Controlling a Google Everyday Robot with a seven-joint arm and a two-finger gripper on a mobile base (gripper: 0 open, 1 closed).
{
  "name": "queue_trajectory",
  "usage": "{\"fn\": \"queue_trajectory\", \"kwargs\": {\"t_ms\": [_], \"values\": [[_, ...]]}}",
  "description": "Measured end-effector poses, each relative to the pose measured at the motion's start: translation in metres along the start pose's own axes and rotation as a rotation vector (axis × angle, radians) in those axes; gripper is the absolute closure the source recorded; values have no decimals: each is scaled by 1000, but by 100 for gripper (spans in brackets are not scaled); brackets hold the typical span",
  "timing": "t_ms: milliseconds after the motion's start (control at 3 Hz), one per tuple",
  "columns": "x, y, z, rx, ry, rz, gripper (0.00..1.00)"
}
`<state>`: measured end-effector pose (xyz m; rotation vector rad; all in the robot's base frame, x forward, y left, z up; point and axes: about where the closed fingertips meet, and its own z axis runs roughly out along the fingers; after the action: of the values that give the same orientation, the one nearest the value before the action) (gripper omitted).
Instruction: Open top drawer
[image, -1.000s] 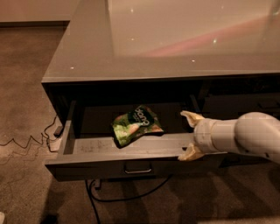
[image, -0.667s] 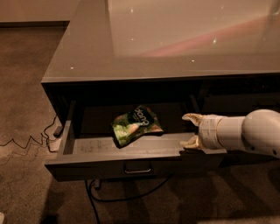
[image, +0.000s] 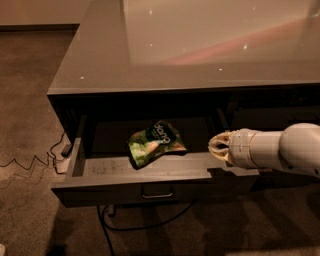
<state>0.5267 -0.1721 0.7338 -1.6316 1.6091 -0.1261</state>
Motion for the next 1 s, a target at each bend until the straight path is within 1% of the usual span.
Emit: {"fn": "queue_trajectory", "kwargs": {"t_ms": [333, 667, 1000], "values": [[0, 0, 0, 0, 0, 0, 100], [4, 12, 13, -30, -17, 44, 100], [0, 21, 29, -64, -47, 61, 100]]}}
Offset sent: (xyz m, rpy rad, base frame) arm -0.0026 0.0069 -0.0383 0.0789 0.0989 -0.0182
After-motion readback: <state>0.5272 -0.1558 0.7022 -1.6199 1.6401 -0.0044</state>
